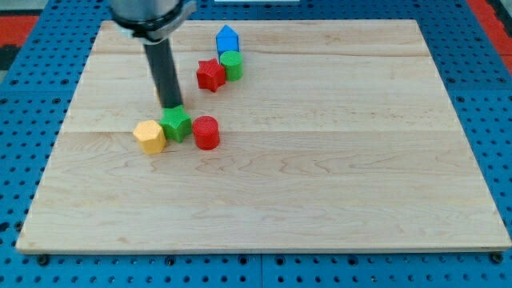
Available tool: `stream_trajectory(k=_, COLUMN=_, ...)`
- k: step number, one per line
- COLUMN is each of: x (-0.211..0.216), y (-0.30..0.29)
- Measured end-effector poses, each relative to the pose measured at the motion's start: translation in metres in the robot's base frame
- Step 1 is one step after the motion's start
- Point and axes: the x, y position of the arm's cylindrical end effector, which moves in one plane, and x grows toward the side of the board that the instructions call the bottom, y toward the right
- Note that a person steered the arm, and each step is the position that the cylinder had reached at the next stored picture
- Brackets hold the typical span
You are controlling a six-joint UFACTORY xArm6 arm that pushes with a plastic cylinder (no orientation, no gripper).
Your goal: Separate the green star and hexagon from the red circle
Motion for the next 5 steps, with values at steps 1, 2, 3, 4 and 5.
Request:
stream_trajectory(k=1, x=0.012, y=0.008)
stream_trajectory(k=2, x=-0.02, y=0.023)
stream_trajectory(k=3, x=0.01, y=0.057)
stream_trajectory(k=4, x=0.028, y=0.022)
stream_trajectory(k=5, x=0.029, y=-0.023)
